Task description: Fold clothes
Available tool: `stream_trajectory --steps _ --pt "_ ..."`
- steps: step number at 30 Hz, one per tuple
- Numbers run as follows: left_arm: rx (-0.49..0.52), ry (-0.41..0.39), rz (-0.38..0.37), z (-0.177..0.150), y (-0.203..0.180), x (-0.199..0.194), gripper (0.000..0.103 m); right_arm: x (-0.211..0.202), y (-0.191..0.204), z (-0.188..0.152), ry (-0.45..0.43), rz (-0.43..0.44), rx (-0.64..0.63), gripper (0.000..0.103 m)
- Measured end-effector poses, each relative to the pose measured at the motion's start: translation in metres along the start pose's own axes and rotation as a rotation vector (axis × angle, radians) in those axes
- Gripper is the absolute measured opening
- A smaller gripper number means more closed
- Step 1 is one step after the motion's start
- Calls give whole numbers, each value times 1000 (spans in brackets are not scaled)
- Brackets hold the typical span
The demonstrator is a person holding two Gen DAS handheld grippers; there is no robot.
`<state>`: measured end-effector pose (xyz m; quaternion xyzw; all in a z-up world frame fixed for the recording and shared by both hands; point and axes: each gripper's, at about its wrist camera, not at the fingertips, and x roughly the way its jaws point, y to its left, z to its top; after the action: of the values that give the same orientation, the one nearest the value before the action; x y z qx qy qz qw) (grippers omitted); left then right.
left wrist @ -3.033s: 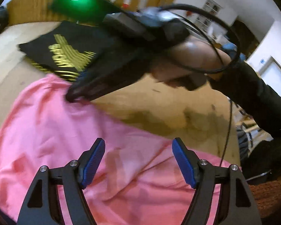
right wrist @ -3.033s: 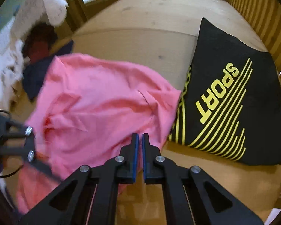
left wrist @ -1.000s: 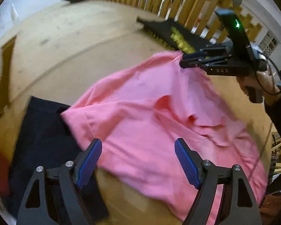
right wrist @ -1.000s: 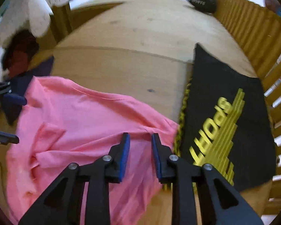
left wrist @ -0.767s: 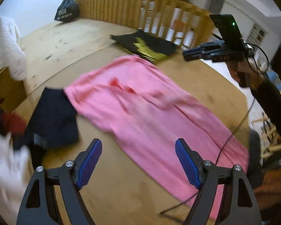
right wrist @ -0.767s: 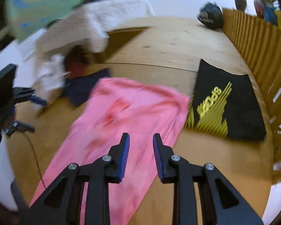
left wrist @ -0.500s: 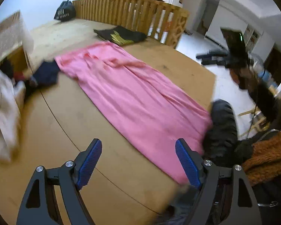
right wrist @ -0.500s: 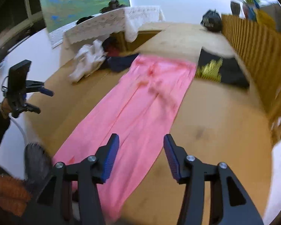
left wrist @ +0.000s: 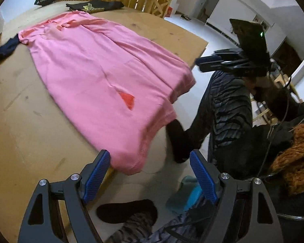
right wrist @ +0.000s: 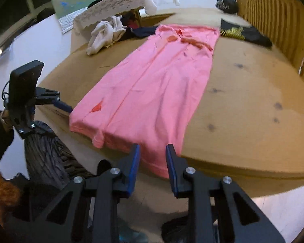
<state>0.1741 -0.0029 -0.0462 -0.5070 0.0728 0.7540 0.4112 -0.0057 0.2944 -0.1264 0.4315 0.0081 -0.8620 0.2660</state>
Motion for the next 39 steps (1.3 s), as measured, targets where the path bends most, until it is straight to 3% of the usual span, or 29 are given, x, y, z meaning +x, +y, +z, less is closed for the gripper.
stream_trajectory --steps 5,8,12,16,21,25,29,35,39 --pt "7 -1 5 3 6 0 79 26 15 11 -6 -16 -69 26" --pt "32 -6 -4 11 3 -1 79 40 22 10 35 -12 -83 26" --pt "108 -5 -1 25 -13 -2 79 28 23 12 80 142 -51 26" --pt "99 17 -1 14 -13 -4 79 5 -2 -3 85 37 3 26" --pt "-12 21 6 -16 -6 -9 79 5 -25 -32 157 -58 81 29" --pt "-55 1 157 -19 -9 -18 78 2 -15 -31 109 -157 30 29" --pt "41 -12 259 -7 -20 -21 78 1 -7 -17 75 -147 -25 40" --pt "230 32 373 7 -28 2 78 9 -1 -2 70 -170 -104 41" --pt "286 73 396 8 -30 18 77 17 1 0 93 -187 -150 41"
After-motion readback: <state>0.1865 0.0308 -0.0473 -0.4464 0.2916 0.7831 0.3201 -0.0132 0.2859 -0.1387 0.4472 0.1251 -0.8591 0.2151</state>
